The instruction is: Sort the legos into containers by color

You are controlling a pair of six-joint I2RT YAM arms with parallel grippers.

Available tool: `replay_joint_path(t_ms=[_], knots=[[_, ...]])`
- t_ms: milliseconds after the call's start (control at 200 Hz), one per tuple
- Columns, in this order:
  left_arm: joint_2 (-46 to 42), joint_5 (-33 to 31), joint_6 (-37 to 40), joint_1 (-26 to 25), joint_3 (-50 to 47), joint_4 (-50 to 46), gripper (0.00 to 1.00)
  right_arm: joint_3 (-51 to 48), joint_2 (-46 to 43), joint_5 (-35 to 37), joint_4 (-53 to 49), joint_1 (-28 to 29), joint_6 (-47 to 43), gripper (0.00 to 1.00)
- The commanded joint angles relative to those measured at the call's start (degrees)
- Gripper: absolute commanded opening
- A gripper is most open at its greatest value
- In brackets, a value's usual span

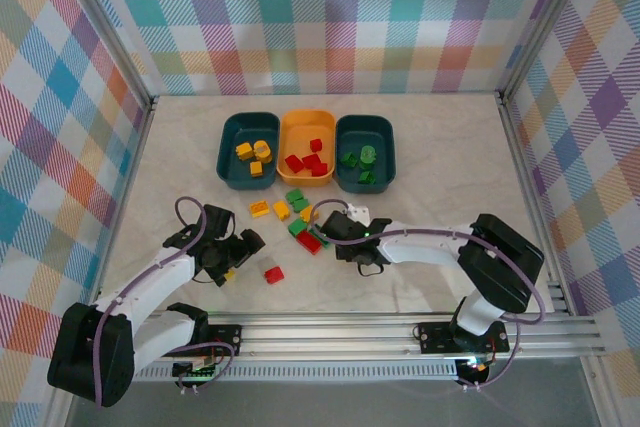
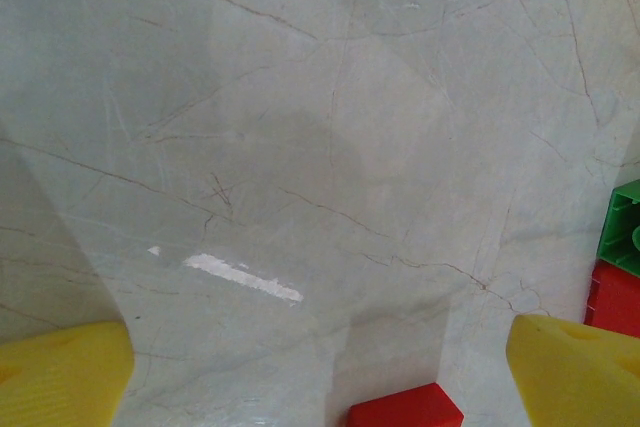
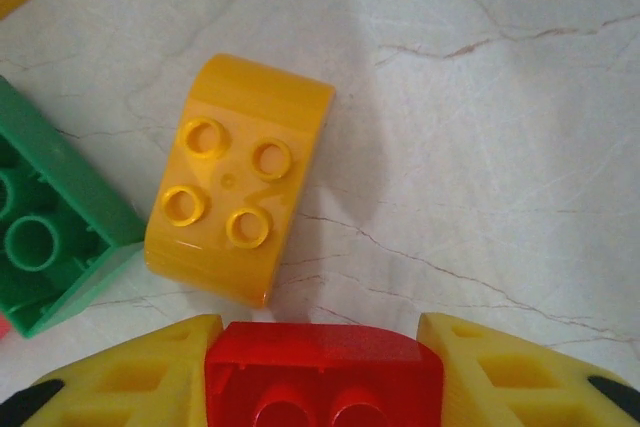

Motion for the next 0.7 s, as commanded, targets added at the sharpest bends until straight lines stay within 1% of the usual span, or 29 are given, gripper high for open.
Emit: replay_joint_path(t_ms=[0,70,150,250,305,390,580,695], knots=[[1.80,3.58,1.27,-1.22,-1.22,10.49,0.97,1.26,-3.66,3.31,-1.65,-0.45,-3.03,0.39],[2.49,3.83,1.20,-1.25,-0.96,10.84,0.97,3.46,-4.84,4.27,-1.38,-1.20,-5.78,0.39],[3.42,4.70,0.51,-1.31,-0.54,11.48,0.97,6.62,-5.36,3.93,1.23,-3.38,-9.96,0.39],[4.94,5.51,-0.14,-1.88,1.25,11.21,0.96,11.72,-2.62,2.63,6.22,-7.70,-15.12,0.39],[5.55,5.53,-0.30,-2.61,2.48,10.61,0.96,15.68,0.84,-0.32,8.11,-10.84,-17.65,0.39],[5.95,4.81,-0.42,-3.83,3.89,9.19,0.96,23.79,8.69,-5.17,8.85,-14.56,-21.47,0.38],[4.77,3.07,-0.66,-4.83,4.14,6.14,0.96,44.19,25.31,-8.16,4.22,-17.84,-28.98,0.38],[3.06,2.81,-0.97,-4.92,4.05,5.10,0.96,55.70,33.35,-8.79,-1.57,-18.87,-31.63,0.39]])
